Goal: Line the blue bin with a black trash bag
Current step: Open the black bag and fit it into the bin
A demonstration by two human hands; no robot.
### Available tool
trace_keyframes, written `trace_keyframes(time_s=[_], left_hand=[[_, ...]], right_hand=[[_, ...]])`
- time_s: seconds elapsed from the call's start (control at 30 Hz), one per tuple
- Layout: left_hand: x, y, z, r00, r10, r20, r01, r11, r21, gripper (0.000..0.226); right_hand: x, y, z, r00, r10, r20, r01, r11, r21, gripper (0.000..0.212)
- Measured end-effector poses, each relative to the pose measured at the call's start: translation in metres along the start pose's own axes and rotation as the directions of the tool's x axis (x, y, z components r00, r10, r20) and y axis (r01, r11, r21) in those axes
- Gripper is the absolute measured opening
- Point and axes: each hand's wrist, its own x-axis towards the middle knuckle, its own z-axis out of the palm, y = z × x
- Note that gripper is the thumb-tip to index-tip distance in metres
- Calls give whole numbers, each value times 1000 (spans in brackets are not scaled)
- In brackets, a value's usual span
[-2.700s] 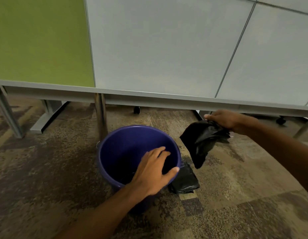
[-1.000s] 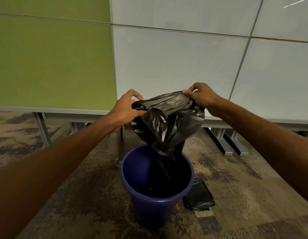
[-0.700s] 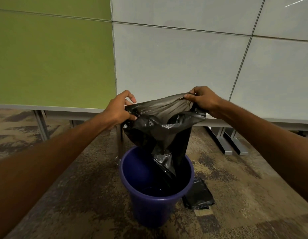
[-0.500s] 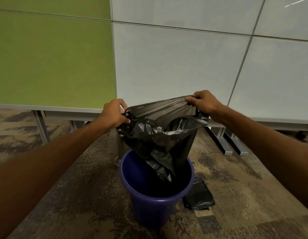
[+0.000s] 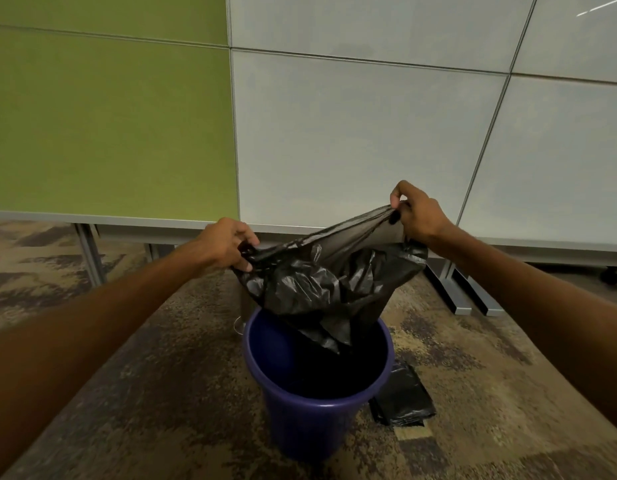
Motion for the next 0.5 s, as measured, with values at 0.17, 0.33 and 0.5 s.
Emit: trace_keyframes(time_s=[0.17,0.33,0.5], left_hand=[[-9,3,8,982,82,172,-132,945,300,85],[-18,28,31,898,399,185,-414,908,55,56],[-15,32,53,849,481,218,-515,845,141,28]], right_hand=[[2,-12,1,992,42,118,-59,988,146,41],[1,-25,5,959,-37,280,-38,965,258,37],[2,-23,3,944,-37,328,-87,930,357,33]])
